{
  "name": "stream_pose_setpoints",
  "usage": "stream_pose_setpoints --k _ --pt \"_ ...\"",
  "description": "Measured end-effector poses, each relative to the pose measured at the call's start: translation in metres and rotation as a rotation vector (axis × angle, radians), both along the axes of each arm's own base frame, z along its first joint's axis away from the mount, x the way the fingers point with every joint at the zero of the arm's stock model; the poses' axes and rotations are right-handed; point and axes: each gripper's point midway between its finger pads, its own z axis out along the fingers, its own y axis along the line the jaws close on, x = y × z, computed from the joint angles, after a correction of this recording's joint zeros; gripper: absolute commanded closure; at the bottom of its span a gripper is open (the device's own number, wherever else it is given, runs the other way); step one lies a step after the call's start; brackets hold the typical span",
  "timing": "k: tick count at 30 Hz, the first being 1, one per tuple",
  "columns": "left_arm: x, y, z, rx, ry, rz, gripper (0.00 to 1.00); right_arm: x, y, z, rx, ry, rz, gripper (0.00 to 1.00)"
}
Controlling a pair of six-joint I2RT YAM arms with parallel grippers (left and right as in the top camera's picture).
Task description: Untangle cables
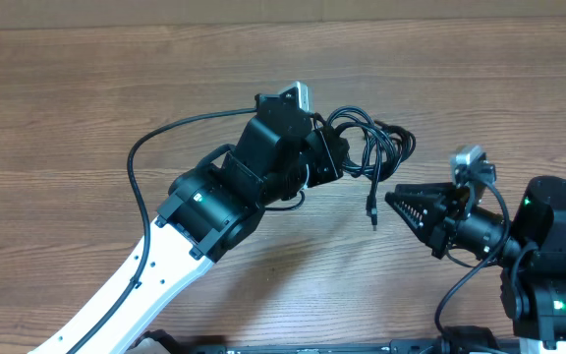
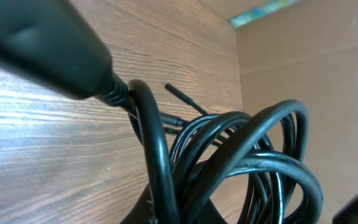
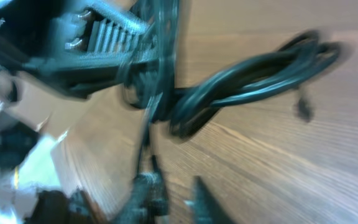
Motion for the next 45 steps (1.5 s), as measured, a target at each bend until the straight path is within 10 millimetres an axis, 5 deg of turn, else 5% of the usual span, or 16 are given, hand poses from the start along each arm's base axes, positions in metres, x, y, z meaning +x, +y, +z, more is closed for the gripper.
stream_pose_setpoints --k 5,19,27,45 --pt "0.0 0.001 -0.001 0.073 -0.081 -0.067 0.96 0.014 -0.015 -0.008 0.016 0.097 -0.157 0.31" --pt "0.0 0.001 -0.002 0.208 -0.245 -0.196 0.96 0.025 -0.023 -0.003 0.218 0.305 -0.33 0.3" --pt "0.0 0.001 -0.001 0.288 -0.346 -0.278 0.96 0.024 -0.022 -0.002 0.409 0.52 -0.41 0.15" --pt "-0.012 -0.022 0.02 0.246 -0.525 -0.466 0.96 0.021 -0.016 -0.001 0.54 0.684 -0.432 0.26"
